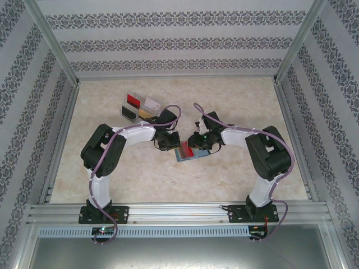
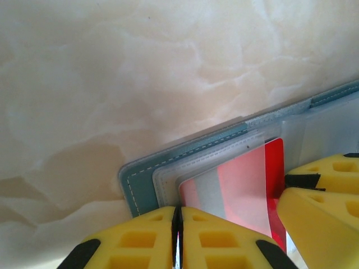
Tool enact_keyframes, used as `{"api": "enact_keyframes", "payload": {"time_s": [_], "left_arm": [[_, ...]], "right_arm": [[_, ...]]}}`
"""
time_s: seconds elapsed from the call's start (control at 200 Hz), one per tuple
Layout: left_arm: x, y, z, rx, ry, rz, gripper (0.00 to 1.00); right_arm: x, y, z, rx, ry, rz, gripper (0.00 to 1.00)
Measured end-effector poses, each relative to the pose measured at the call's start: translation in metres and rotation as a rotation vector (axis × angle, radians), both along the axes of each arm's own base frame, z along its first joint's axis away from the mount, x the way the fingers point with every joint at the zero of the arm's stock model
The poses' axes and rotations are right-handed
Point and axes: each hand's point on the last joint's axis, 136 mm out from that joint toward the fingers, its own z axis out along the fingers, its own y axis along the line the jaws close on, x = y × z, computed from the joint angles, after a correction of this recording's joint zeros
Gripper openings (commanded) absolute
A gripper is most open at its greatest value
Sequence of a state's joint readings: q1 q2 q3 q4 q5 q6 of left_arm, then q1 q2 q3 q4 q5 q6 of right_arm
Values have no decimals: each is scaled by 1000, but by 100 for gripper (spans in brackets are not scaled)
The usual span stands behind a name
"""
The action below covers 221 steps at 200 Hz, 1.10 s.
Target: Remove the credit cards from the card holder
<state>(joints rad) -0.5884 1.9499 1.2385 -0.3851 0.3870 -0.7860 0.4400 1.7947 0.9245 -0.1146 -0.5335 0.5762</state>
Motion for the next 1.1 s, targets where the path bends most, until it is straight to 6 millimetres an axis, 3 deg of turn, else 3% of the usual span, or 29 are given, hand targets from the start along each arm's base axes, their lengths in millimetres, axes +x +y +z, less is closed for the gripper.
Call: {"api": "enact_keyframes", "payload": {"time_s": [0.355,0.634,0.959,1.104], "left_arm": [[0,0,-1,0,2,0,12],[0,0,-1,1,2,0,13],[0,-2,2,-6,-11,-29,25],[1,-5,8,-17,-25,-46,38]], "right_arm": [[0,4,5,40,-1,14,21],[1,4,5,39,-3,12,7],[1,-19,29,1,-115,-36,0],[2,-31,45,0,-191,-65,0]]}}
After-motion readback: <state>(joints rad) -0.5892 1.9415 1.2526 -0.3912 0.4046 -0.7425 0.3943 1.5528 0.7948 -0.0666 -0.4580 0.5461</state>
